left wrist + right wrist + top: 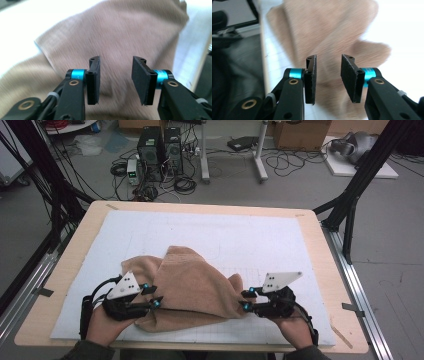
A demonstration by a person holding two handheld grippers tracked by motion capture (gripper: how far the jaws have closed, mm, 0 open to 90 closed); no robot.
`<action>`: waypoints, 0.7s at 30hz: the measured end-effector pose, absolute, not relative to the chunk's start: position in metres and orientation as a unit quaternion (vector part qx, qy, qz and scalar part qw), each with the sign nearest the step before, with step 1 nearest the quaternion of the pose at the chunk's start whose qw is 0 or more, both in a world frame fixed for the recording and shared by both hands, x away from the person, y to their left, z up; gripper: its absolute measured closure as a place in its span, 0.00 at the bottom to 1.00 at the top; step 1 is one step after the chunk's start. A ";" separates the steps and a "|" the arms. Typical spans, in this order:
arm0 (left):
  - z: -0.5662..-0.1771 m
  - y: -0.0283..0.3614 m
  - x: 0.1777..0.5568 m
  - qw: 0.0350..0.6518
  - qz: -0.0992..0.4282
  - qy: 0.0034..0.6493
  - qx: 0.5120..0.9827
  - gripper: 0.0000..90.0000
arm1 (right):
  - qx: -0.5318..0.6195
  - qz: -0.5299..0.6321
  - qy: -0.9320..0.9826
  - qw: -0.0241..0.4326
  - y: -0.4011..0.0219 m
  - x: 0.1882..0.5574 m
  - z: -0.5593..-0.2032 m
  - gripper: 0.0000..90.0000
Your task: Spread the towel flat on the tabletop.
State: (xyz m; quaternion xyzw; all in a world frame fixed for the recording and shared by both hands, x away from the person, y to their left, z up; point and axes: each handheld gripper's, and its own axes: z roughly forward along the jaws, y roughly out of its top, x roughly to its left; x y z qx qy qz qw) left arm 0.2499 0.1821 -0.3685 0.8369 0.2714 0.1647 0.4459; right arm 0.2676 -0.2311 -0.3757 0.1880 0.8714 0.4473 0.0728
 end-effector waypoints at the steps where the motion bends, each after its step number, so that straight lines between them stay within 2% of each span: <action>1: -0.368 0.180 0.257 0.449 0.165 0.270 0.835 0.61 | 0.191 0.445 0.871 0.080 -0.231 0.274 -0.373 0.70; 6: -0.377 0.166 0.294 0.433 0.163 0.289 0.838 0.56 | 0.200 0.435 0.874 0.078 -0.220 0.311 -0.372 0.62; 7: -0.382 0.163 0.302 0.422 0.160 0.295 0.842 0.50 | 0.205 0.427 0.878 0.070 -0.213 0.325 -0.378 0.59; 10: -0.399 0.158 0.318 0.386 0.136 0.311 0.858 0.49 | 0.207 0.415 0.884 0.052 -0.208 0.335 -0.388 0.59; 11: -0.404 0.158 0.321 0.379 0.113 0.310 0.865 0.51 | 0.210 0.410 0.887 0.042 -0.207 0.339 -0.393 0.63; 12: -0.408 0.157 0.323 0.368 0.094 0.307 0.872 0.60 | 0.211 0.410 0.887 0.028 -0.207 0.340 -0.399 0.69; 15: -0.423 0.152 0.319 0.358 0.080 0.293 0.883 0.88 | 0.200 0.403 0.893 -0.015 -0.208 0.338 -0.411 0.91; 16: -0.425 0.152 0.317 0.363 0.082 0.292 0.881 0.94 | 0.194 0.399 0.896 -0.022 -0.208 0.336 -0.414 0.92; 17: -0.425 0.152 0.316 0.365 0.086 0.293 0.879 0.97 | 0.193 0.399 0.896 -0.024 -0.209 0.334 -0.415 0.93; 21: -0.419 0.155 0.314 0.376 0.102 0.300 0.871 0.99 | 0.201 0.402 0.893 0.004 -0.216 0.331 -0.406 0.94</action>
